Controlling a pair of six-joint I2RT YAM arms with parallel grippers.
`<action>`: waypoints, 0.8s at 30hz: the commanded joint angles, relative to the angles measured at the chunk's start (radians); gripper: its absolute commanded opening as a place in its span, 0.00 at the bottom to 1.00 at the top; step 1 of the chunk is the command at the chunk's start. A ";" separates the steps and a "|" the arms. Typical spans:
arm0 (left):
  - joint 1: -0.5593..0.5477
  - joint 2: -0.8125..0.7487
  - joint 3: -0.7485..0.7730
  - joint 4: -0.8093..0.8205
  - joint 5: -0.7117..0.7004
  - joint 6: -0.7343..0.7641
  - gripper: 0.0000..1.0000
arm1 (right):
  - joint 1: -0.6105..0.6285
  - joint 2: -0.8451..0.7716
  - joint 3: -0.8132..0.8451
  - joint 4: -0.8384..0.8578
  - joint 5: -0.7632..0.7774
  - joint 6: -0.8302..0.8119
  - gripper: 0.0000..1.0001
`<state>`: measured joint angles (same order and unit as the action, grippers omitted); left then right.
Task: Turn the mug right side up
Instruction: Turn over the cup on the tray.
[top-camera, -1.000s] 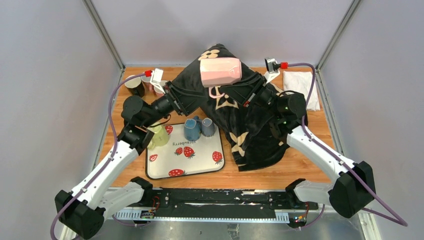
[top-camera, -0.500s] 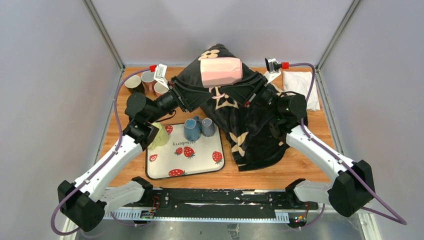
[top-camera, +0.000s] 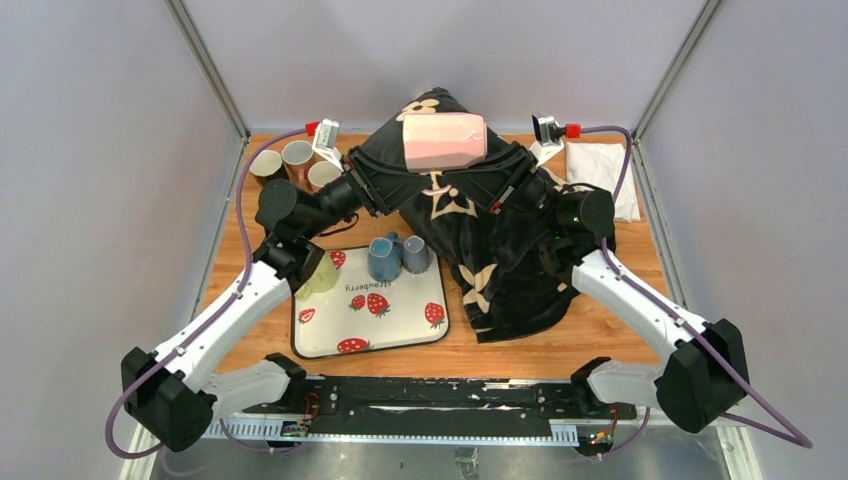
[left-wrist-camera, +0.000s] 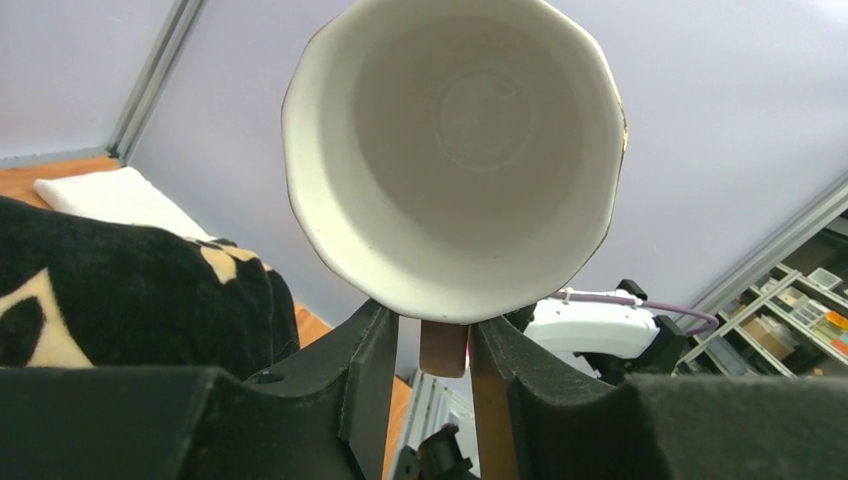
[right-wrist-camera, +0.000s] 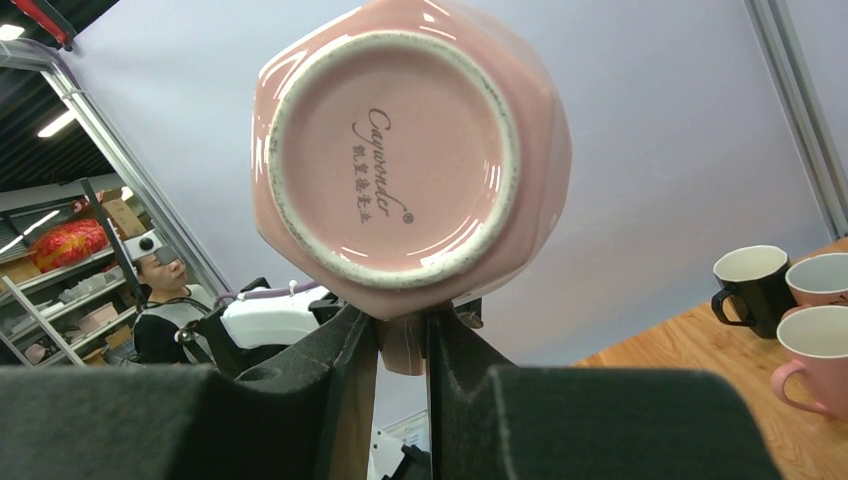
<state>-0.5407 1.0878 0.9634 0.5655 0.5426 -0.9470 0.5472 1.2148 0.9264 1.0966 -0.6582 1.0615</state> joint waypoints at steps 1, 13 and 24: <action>-0.007 0.018 0.026 0.074 -0.009 -0.030 0.36 | 0.003 -0.010 0.029 0.144 -0.003 0.015 0.00; -0.009 0.044 0.032 0.128 -0.005 -0.070 0.35 | 0.016 0.016 0.024 0.158 -0.004 0.020 0.00; -0.011 0.046 0.034 0.128 -0.001 -0.070 0.34 | 0.029 0.043 0.038 0.169 -0.012 0.026 0.00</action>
<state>-0.5407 1.1309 0.9634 0.6483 0.5404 -1.0111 0.5537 1.2617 0.9264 1.1717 -0.6434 1.0824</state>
